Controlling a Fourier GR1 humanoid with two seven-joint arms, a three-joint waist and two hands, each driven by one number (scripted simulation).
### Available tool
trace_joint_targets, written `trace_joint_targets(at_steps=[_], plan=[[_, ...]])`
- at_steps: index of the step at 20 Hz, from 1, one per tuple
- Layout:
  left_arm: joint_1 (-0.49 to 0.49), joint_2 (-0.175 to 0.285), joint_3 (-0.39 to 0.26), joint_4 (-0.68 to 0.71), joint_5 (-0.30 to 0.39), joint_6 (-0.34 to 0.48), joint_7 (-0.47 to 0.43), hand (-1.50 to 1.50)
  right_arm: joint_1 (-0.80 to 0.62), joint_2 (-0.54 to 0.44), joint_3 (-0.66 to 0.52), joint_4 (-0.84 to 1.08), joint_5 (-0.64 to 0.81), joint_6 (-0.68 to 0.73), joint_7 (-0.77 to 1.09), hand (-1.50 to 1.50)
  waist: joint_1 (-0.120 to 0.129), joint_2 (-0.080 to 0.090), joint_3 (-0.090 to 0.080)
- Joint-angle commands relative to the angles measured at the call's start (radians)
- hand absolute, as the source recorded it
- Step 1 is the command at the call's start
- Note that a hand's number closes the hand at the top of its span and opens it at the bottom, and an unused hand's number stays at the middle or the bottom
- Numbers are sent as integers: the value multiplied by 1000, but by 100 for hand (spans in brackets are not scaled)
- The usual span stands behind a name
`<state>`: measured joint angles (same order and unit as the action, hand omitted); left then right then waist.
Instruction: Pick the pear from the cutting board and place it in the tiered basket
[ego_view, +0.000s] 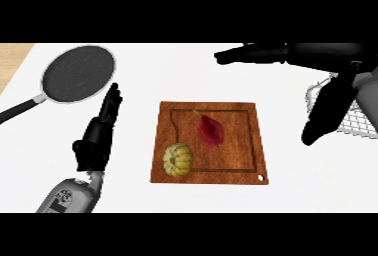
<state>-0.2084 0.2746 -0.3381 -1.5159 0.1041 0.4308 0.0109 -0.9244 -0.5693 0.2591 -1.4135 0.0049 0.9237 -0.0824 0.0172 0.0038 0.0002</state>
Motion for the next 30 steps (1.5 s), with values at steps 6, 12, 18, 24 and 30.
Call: trace_joint_targets(at_steps=[6,12,18,24,30], plan=[[5,-36,52,33,-16,-30,-16,0,56,69,50,-119,124,51,63,-150,-22,-5,-1],[19,-46,41,-16,-63,-28,28,0,41,97,83,-95,212,87,106,-150,-14,-4,0],[38,-34,77,-29,-71,-79,12,0,100,59,76,-107,357,42,-16,-150,-12,-3,0],[51,-46,97,-57,-68,-110,47,0,120,33,104,-92,484,0,-119,-150,-10,-3,0],[-63,-79,144,32,-86,-107,64,0,45,73,155,-2,566,-49,-218,-150,-14,-1,0]])
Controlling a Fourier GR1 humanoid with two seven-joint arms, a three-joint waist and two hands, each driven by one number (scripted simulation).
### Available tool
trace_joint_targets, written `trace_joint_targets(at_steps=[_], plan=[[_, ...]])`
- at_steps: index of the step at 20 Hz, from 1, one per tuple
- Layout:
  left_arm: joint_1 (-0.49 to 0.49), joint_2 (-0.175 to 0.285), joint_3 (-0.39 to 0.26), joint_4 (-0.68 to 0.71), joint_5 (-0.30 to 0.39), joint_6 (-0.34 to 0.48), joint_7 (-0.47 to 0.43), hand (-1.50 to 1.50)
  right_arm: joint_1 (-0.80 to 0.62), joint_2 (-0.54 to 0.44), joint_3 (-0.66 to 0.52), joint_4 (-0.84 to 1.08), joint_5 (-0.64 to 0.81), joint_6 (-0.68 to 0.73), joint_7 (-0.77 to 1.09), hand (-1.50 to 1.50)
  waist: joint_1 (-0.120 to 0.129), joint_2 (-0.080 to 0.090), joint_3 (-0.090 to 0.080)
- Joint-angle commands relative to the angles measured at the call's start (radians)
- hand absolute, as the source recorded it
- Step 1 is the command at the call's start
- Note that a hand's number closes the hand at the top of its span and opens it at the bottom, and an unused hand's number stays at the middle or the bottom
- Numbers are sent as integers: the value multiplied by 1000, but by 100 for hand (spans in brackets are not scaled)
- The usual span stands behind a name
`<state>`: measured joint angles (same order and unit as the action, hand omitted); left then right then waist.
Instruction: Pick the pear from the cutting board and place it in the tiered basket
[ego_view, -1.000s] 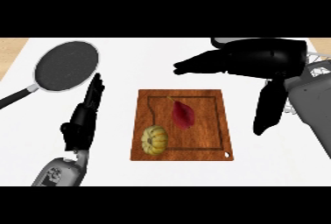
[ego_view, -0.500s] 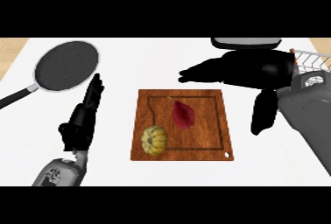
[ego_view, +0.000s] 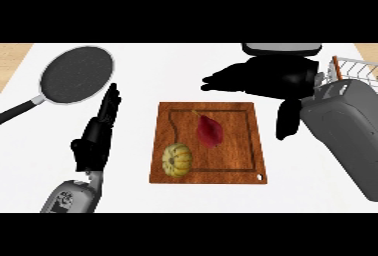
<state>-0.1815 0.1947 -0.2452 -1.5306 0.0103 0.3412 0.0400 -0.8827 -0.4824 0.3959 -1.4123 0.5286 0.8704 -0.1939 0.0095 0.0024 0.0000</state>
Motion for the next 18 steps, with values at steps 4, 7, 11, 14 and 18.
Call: trace_joint_targets(at_steps=[4,7,11,14,18], plan=[[-41,-12,46,29,-9,-16,13,0,16,42,70,-30,124,-73,-112,-150,-4,-1,0],[0,-22,41,37,-19,-33,-22,0,14,-2,52,70,197,-159,-240,-150,-1,0,0],[46,-23,45,-33,-39,-38,2,0,69,80,30,13,233,-135,-102,-150,-5,-3,0],[-4,-25,44,-71,-41,-51,69,0,52,75,20,159,279,-206,-183,-150,0,-1,0],[-35,-63,75,35,-61,-39,8,0,87,99,14,155,318,-187,-196,-150,-7,-1,0]])
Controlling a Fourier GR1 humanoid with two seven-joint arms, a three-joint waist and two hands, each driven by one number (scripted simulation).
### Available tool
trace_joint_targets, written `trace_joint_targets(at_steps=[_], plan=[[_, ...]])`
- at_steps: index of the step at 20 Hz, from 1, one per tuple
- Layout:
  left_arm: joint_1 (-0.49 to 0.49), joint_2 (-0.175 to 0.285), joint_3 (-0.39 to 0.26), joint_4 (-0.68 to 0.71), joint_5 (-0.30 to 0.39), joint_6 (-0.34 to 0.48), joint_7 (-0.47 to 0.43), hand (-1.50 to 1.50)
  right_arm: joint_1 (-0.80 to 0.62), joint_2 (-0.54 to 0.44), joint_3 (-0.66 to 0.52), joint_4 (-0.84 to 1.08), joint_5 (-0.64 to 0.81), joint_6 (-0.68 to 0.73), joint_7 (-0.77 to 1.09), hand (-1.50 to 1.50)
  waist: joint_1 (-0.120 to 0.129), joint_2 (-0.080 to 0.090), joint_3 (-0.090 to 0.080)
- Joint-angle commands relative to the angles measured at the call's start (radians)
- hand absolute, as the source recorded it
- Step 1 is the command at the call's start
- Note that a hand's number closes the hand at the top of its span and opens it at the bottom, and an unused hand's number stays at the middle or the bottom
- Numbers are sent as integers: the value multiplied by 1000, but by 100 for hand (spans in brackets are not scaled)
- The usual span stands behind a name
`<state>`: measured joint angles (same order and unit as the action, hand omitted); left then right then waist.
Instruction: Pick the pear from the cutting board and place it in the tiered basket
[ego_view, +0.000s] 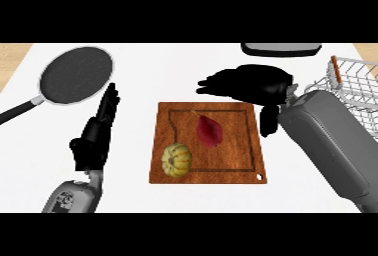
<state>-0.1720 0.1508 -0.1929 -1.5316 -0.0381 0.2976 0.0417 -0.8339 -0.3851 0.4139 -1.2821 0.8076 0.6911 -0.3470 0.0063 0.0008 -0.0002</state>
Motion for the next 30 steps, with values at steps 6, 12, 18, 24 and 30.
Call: trace_joint_targets(at_steps=[6,12,18,24,30], plan=[[49,-23,4,-13,-29,-24,-18,0,-22,81,-31,118,70,-1,-73,-150,2,0,0],[33,-1,54,-37,-9,-62,17,0,-8,51,-40,166,95,-14,-175,-150,1,0,0],[-30,-12,96,59,-5,-82,-27,0,17,119,-20,170,123,-20,-143,-150,-4,0,0],[-34,-72,47,39,-69,-37,19,0,-22,178,-11,269,179,-45,-129,-150,1,1,0],[16,-116,-1,-31,-122,-8,36,0,-24,185,-48,255,202,-36,-136,-150,-1,-1,0]])
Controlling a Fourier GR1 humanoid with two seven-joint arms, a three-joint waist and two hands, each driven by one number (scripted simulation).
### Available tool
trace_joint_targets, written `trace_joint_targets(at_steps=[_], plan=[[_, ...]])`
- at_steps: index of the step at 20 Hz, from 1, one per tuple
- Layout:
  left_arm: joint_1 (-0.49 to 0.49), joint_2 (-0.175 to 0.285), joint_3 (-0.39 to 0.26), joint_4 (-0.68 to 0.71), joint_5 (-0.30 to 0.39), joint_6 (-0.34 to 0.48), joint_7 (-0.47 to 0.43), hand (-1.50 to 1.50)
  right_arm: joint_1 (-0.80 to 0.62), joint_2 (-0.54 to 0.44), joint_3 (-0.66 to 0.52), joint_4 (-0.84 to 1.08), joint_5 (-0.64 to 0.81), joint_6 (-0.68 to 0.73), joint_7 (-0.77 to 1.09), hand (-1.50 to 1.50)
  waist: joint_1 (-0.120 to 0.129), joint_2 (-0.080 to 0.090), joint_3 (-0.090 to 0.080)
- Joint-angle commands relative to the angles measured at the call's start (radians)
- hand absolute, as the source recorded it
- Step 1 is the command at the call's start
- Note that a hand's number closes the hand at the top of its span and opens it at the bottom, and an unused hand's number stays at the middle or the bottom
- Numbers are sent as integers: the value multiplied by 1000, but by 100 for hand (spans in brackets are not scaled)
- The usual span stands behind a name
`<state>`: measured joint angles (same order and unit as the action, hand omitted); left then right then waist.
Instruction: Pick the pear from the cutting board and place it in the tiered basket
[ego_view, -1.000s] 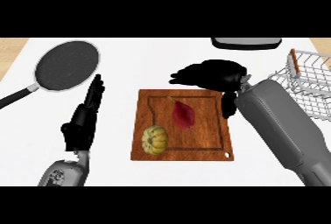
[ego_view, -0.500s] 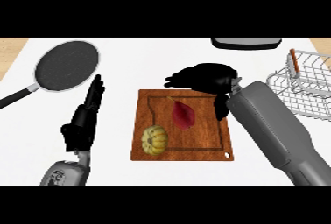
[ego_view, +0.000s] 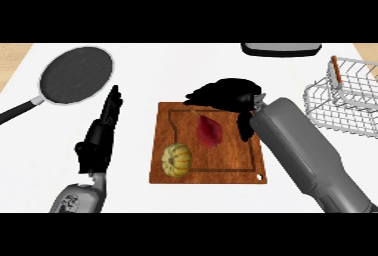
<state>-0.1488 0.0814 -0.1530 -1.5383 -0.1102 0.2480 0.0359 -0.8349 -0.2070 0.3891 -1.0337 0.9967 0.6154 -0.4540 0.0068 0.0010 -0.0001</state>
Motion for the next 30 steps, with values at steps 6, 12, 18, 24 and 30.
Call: trace_joint_targets(at_steps=[6,12,18,24,30], plan=[[-22,32,63,-5,21,-58,19,0,-8,59,-28,69,51,10,-40,-150,0,0,0],[-7,-42,28,82,-23,-16,-54,0,14,94,-37,72,81,10,-28,-150,-3,0,0],[-27,-4,62,11,-10,-59,1,0,68,121,-42,152,127,-103,-65,-150,-1,0,0],[21,16,86,-30,9,-90,4,0,67,137,-98,51,105,-5,-22,-150,-5,-2,0],[-10,-10,72,4,-13,-74,3,0,68,181,-76,198,187,-343,-113,150,4,3,0]])
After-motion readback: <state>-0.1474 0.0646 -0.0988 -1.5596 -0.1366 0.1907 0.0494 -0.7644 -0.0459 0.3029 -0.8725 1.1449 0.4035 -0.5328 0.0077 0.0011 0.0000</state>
